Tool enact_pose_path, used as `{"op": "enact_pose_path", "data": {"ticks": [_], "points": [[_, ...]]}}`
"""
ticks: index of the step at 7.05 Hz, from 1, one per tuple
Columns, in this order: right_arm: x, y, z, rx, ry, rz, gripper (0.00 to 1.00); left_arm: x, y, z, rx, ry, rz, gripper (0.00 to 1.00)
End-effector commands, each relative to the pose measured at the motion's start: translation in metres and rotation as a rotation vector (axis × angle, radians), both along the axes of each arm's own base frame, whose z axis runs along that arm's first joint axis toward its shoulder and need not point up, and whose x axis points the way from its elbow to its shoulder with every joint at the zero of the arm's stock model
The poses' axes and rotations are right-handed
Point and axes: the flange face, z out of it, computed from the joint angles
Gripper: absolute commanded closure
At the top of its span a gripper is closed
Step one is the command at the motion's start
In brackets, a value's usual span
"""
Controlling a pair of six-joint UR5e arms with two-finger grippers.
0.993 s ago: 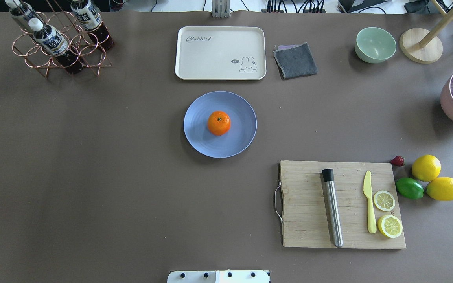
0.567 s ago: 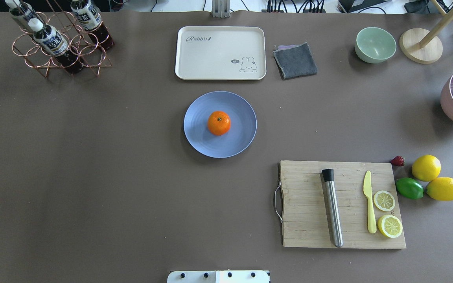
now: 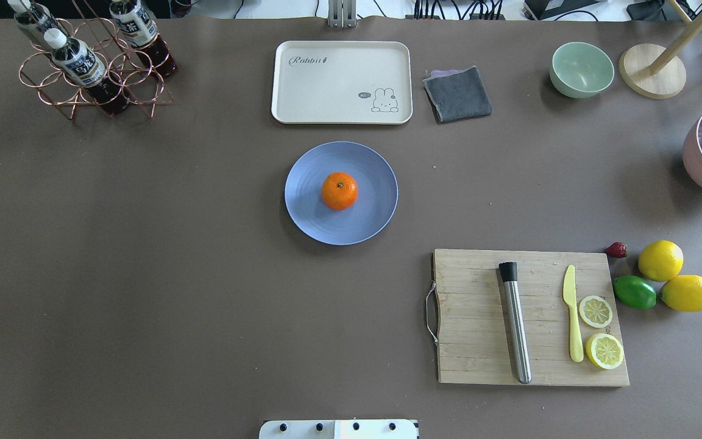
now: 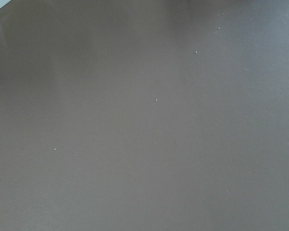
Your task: Pick orange to plate
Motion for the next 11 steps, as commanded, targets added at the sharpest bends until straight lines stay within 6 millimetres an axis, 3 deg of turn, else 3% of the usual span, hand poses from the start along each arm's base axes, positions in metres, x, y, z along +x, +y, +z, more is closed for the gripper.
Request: {"op": "enact_pose_path", "data": {"ticks": [1,11], "points": [[-0.001,-0.001,-0.002,0.005,-0.011,0.0,0.0,-0.002,-0.003,-0.003,0.005,0.001,-0.006,0.02],[-0.006,-0.003,-0.015,0.03,-0.088,0.0,0.0,-0.002,-0.001,0.0,-0.002,0.001,-0.007,0.02]]}}
